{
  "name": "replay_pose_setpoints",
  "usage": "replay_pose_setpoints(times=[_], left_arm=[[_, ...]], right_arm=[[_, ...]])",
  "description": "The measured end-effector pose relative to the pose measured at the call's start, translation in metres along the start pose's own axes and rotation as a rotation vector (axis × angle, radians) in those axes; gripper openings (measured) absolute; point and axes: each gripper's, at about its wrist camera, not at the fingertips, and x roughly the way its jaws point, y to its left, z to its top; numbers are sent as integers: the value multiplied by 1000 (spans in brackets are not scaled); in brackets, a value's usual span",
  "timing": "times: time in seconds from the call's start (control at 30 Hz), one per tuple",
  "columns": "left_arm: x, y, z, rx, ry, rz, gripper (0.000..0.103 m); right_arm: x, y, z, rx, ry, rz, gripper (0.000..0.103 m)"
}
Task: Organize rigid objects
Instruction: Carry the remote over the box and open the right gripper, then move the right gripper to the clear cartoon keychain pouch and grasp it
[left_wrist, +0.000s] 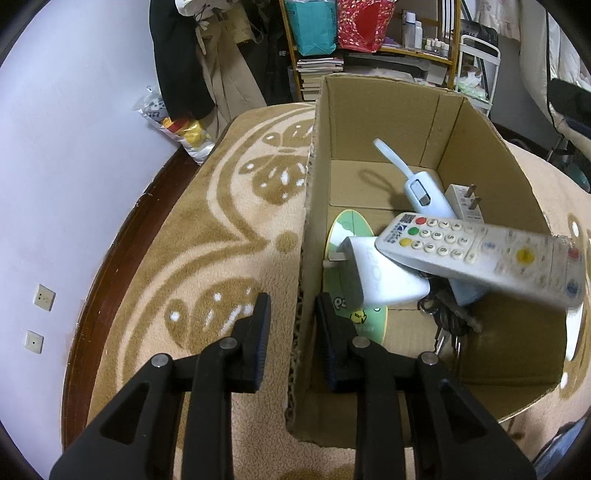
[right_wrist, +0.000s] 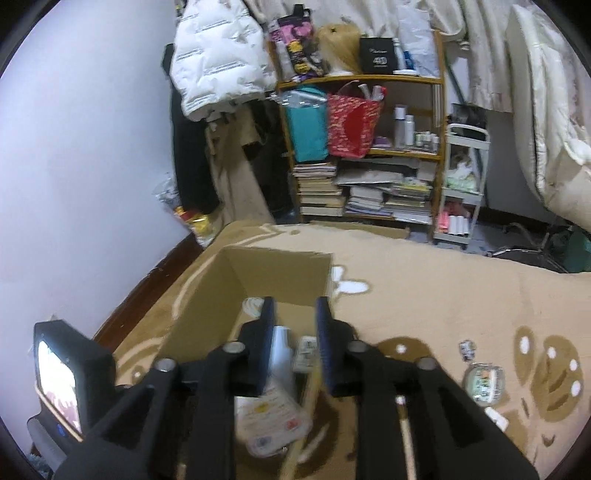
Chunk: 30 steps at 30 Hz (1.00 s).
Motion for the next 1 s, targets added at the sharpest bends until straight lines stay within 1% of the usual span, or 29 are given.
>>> replay_pose_setpoints(times=[0.03, 0.17, 0.23, 0.3, 0.43, 0.57, 0.73, 0.77, 0.83, 0.9, 1.0], left_arm=[[0, 0, 0, -1, 0, -1, 25], [0, 0, 0, 2, 3, 4, 25], [1, -2, 0, 9, 2, 6, 25], [1, -2, 0, 12, 1, 11, 25], [3, -5, 0, 12, 2, 9, 25], [4, -5, 0, 11, 2, 8, 25], [4, -5, 0, 12, 2, 9, 25], [3, -5, 0, 11, 2, 8, 25], [3, -4, 0, 12, 2, 9, 25], [3, -5, 0, 12, 2, 9, 25], [3, -5, 0, 11, 3, 8, 25]], right_arm=[[-2, -5, 1, 7, -7, -15, 51], [-6, -27, 4, 34, -30, -77, 69], [-4, -40, 4, 51, -19, -105, 86], [-2, -57, 4, 78, -10, -142, 94], [6, -88, -2, 112, 21, -201, 101], [17, -115, -11, 151, 64, -253, 102], [32, -143, -30, 184, 131, -303, 102], [34, -146, -33, 192, 141, -302, 102], [36, -156, -43, 220, 139, -297, 102], [38, -161, -48, 227, 138, -311, 102], [43, -169, -56, 241, 161, -331, 102]])
